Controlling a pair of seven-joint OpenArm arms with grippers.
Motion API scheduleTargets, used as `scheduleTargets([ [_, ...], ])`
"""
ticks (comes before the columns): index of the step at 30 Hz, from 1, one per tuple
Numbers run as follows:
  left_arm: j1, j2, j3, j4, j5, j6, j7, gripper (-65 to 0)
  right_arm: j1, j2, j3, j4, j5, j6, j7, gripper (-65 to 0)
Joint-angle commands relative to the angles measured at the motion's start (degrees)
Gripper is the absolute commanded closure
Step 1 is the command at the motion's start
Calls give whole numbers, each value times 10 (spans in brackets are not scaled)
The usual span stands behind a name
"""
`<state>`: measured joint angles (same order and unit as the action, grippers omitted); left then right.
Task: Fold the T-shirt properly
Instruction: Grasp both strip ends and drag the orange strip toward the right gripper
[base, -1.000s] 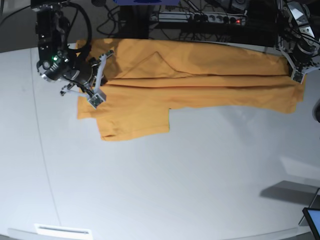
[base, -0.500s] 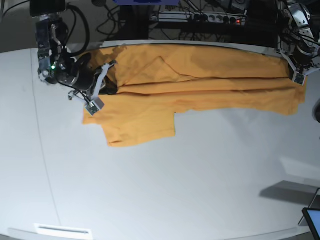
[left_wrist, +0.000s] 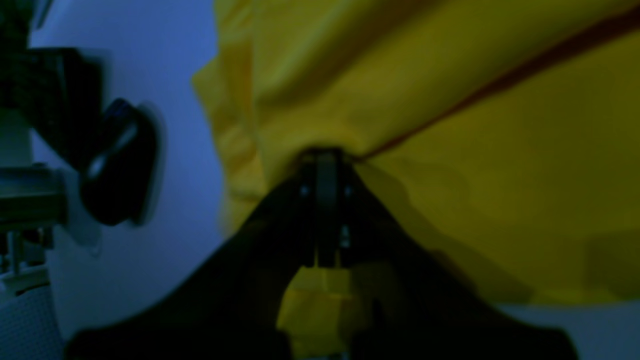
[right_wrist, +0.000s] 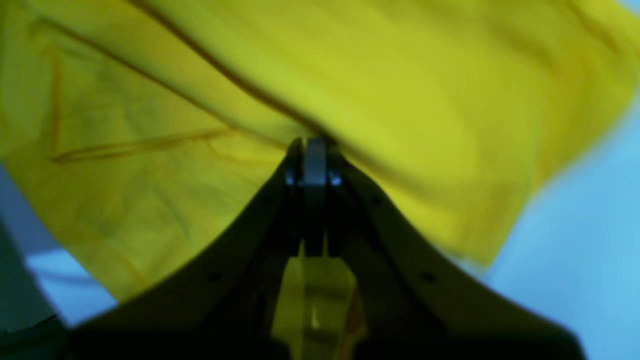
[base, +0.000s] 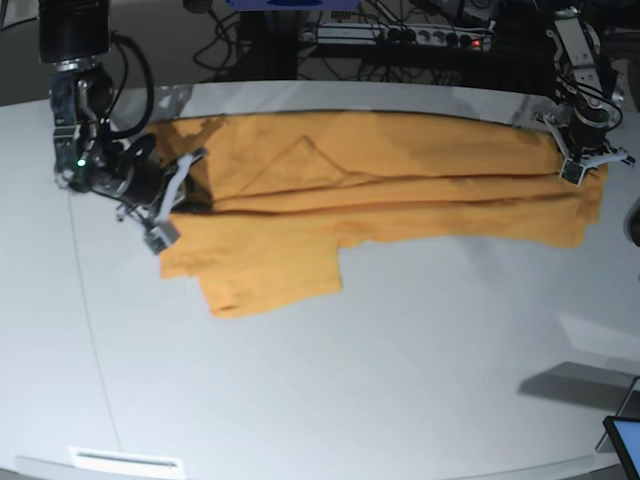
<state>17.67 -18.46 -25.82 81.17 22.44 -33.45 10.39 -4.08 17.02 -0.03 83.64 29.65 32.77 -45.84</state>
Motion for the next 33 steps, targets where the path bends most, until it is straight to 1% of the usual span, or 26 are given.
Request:
scheduleTargets([
  [1,1,15,14,-11,8,-65,32,0,-10,17,12,-23,-105,-37,-81,-4],
  [6,-10,44,17,5,13,-65,32,0,11,47,20,-76,-106,-37,-58,-3],
  [10,-22,58,19,7,13,-65,32,0,22,64,21,-126,-105,-36,-34,-3],
  [12,-29,65,32,7,13,-65,36,0,30,72,21,-152,-105,-36,-23,-3],
  [13,-32,65,42,7,13,-65,50,0,34,75,21,-164,-105,-36,-18,-3],
  [16,-58,66,85,8,9,-65,116,0,45,83,21,-199,-105,-36,0,-3],
  [18,-73,67,107,8,8,-65,139,0,48,89,21,-214,-105,-36,10,-3],
  [20,-85,74,126,8,10,-65,151,0,55,93,21,-228,-105,-36,16,-3],
  [23,-95,84,138,9,13,-65,151,0,61,104,26,-252,-104,-36,23,-3],
  [26,-99,95,139,21,13,-65,151,0,61,110,45,-268,-104,-35,38,-3],
  [27,-96,98,139,29,13,-65,151,0,61,118,54,-272,-104,-35,40,-3],
  [33,-73,99,140,59,13,-65,151,0,61,145,65,-282,-104,-35,43,-3],
])
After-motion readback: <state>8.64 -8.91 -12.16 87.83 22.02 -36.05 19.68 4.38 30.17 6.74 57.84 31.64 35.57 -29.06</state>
